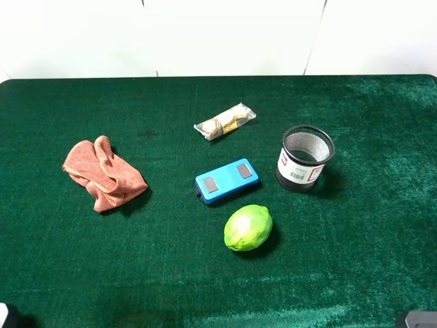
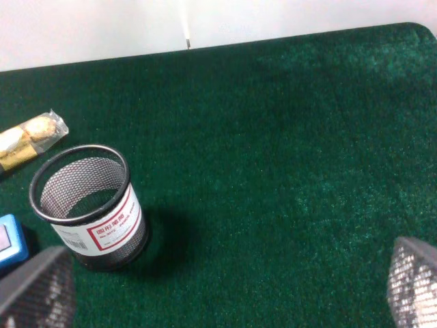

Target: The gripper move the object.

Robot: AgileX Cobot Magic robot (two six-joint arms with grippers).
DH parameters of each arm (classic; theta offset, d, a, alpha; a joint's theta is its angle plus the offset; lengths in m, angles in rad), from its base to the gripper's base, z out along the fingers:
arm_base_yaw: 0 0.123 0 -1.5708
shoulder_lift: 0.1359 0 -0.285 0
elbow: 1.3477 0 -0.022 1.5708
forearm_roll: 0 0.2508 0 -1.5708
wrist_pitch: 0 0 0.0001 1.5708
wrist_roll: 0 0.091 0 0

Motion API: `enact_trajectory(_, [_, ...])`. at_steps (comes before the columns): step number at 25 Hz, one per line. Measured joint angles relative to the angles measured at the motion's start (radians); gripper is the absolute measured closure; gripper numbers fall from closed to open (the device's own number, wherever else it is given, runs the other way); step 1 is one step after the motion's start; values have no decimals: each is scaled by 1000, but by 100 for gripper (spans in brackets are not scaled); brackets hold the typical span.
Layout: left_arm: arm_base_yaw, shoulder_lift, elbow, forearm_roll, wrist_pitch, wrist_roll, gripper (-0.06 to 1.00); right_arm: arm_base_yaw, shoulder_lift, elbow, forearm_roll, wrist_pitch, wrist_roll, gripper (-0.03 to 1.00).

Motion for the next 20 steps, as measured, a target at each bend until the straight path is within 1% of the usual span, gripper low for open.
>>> enact_trajectory(7, [285, -157, 82, -53, -8, 13, 3, 0, 0, 0, -1, 0, 0, 27])
enact_trajectory(12, [475, -261, 151, -61, -36, 14, 3, 0, 0, 0, -1, 0, 0, 27])
enact_trajectory(15, [566, -325, 187, -61, -52, 15, 3, 0, 0, 0, 0, 0, 0, 27])
enact_trajectory(20, [678, -438, 249, -61, -73, 20, 3, 0, 0, 0, 0, 0, 0, 27])
